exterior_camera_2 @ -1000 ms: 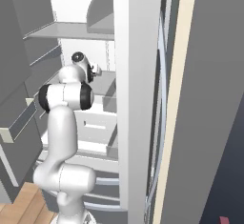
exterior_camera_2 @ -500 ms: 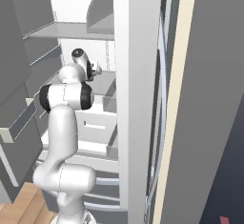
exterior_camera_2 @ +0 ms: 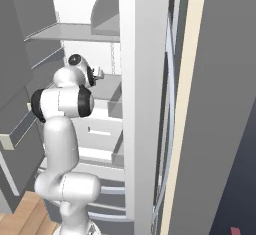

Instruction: Move the jam and mango from the second highest shelf to the top shelf to make space. Then, place the pitcher from the counter on the cleared second highest shelf.

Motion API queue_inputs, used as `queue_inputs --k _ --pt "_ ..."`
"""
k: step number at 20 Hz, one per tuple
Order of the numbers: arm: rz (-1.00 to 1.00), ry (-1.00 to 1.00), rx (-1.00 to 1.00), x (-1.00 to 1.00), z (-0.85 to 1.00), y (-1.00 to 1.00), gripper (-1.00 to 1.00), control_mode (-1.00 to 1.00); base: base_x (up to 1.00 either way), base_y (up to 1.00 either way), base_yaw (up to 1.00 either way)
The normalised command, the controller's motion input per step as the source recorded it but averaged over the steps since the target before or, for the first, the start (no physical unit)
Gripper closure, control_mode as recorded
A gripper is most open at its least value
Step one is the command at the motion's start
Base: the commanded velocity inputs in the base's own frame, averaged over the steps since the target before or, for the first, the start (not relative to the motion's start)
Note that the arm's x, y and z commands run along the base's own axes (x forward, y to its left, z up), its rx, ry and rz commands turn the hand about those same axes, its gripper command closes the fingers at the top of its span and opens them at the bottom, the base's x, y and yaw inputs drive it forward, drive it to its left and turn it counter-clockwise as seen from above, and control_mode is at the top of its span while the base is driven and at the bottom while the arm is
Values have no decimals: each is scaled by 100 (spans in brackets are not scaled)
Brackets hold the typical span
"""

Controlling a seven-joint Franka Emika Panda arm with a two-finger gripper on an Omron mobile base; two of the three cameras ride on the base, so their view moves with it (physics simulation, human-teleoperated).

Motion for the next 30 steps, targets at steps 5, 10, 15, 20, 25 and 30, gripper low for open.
queue_inputs --k 5,10,15,20,25,30 --pt "0 -35 11 -100 31 -18 100 -100 0 0 0" --pt "0 -27 15 -98 94 -7 100 -100 0 0 0" --pt "0 -8 7 -73 100 0 100 -100 0 0 0" --pt "-3 4 0 -73 100 0 100 -100 0 0 0" --pt "-4 13 0 -54 100 -6 100 -100 0 0 0" --pt "0 6 0 -23 100 -1 100 -100 0 0 0"
